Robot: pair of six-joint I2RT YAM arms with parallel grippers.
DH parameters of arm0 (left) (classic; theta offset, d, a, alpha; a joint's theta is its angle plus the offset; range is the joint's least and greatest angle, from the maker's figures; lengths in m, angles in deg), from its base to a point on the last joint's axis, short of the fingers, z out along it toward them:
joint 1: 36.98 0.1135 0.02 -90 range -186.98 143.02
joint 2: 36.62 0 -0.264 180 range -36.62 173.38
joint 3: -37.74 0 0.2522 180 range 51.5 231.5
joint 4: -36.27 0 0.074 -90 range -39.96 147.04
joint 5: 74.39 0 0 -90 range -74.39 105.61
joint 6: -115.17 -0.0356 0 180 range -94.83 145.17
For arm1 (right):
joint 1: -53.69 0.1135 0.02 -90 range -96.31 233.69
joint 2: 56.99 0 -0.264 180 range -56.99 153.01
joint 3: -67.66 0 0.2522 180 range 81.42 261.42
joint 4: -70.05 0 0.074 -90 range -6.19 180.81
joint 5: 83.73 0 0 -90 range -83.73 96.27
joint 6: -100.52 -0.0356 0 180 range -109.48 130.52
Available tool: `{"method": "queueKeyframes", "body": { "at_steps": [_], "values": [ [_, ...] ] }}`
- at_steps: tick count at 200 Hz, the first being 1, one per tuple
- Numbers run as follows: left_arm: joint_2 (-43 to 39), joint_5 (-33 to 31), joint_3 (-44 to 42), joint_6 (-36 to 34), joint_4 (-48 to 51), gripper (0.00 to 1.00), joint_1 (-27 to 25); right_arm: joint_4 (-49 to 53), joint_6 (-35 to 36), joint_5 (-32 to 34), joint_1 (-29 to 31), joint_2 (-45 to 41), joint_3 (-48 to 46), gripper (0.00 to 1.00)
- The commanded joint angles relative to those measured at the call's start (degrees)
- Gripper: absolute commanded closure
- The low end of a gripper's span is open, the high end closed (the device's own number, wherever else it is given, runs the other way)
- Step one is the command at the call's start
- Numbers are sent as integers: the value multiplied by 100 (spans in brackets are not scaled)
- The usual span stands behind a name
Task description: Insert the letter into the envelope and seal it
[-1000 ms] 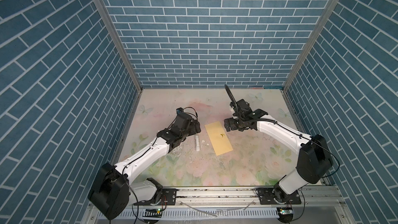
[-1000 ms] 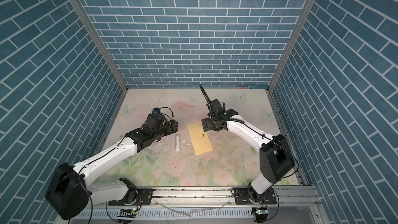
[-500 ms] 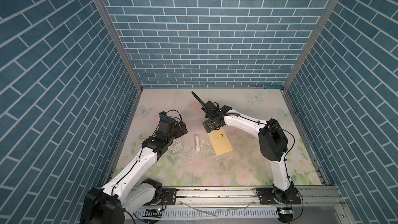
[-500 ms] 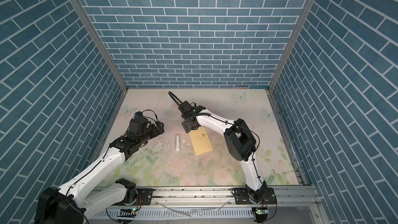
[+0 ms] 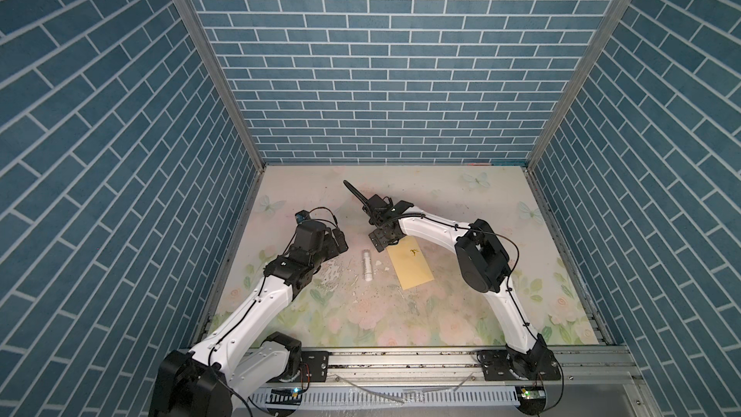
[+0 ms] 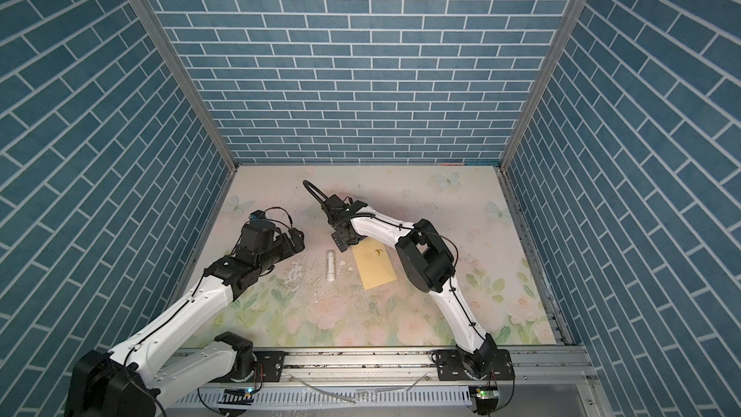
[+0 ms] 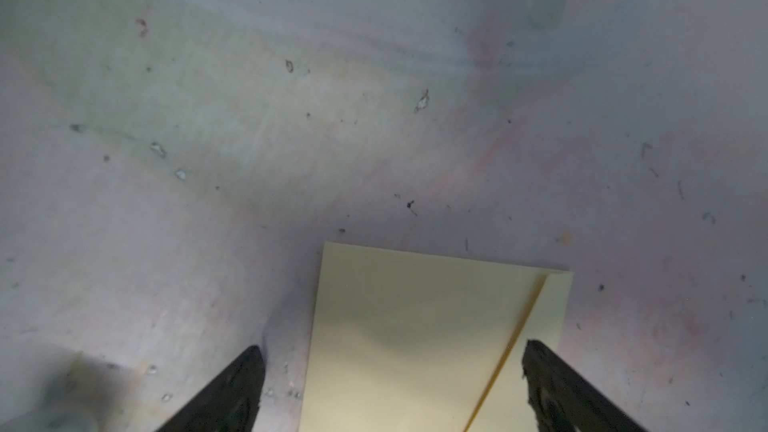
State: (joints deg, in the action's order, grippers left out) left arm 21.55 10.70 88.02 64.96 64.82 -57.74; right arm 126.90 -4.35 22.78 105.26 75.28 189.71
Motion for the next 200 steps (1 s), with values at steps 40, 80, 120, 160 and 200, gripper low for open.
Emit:
{"method": "queueKeyframes", "body": {
  "at_steps": [40,80,120,160,200],
  "values": [
    [-122,-23,-135,-82,104,0,63,452,185,580,31,323,482,3],
    [-76,25,-136,-75,55,0,67,568,230,865,20,327,457,4],
    [-50,43,-136,-68,51,0,66,674,201,1050,1,331,434,4],
    [-63,39,-156,-68,52,1,63,737,127,1137,-59,316,389,4],
    [-82,-2,-143,-104,42,0,65,767,90,1102,-95,299,385,4]
  ]
}}
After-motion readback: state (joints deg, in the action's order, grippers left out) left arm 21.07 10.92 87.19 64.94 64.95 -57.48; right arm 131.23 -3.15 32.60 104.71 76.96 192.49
